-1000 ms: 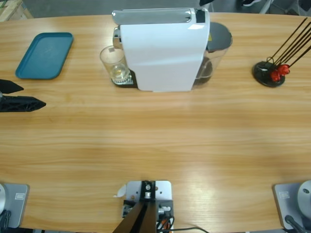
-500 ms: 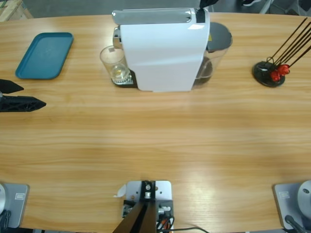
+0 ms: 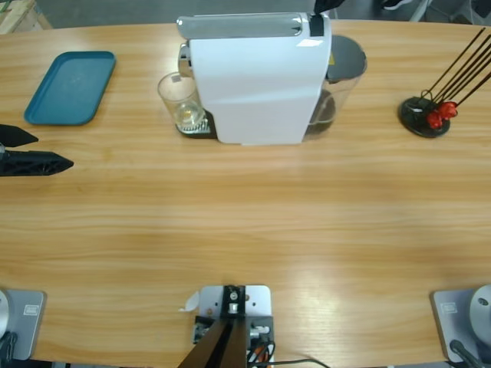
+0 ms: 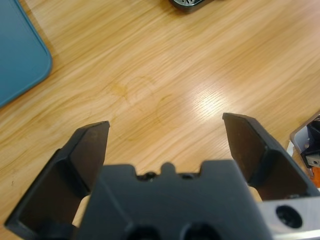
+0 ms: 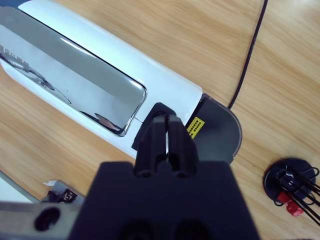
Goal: Pour coffee
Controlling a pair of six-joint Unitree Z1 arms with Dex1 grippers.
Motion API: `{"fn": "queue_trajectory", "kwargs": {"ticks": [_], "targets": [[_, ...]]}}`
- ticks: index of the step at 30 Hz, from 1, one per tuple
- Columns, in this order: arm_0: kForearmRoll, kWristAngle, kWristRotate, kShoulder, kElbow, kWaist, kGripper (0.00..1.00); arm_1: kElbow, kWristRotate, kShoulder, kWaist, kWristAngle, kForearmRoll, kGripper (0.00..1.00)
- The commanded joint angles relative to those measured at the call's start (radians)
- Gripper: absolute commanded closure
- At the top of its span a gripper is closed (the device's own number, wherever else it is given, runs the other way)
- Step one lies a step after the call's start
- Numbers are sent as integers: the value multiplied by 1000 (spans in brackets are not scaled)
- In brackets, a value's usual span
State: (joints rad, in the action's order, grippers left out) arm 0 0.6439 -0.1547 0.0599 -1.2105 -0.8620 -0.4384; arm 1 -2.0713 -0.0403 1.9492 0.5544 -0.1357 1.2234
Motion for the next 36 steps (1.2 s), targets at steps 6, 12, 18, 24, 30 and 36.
{"fn": "queue_trajectory", "kwargs": {"ticks": [6,12,18,24,30,36], "targets": [[-18,-14,1,4,29,-31,9,-105,50,-130,58,-40,42,0],[-13,-93,138,-6,34,-49,0,166,70,-300,62,-171,-54,0],[-13,-177,215,32,21,-49,0,549,70,-519,81,-204,-263,0],[-74,-201,312,35,91,-50,0,924,-39,-730,114,-196,-511,0],[-107,-208,368,37,107,-50,0,1129,-3,-742,273,-58,-699,0],[-7,-234,360,94,93,-49,0,1202,-28,-750,274,-50,-825,0]]}}
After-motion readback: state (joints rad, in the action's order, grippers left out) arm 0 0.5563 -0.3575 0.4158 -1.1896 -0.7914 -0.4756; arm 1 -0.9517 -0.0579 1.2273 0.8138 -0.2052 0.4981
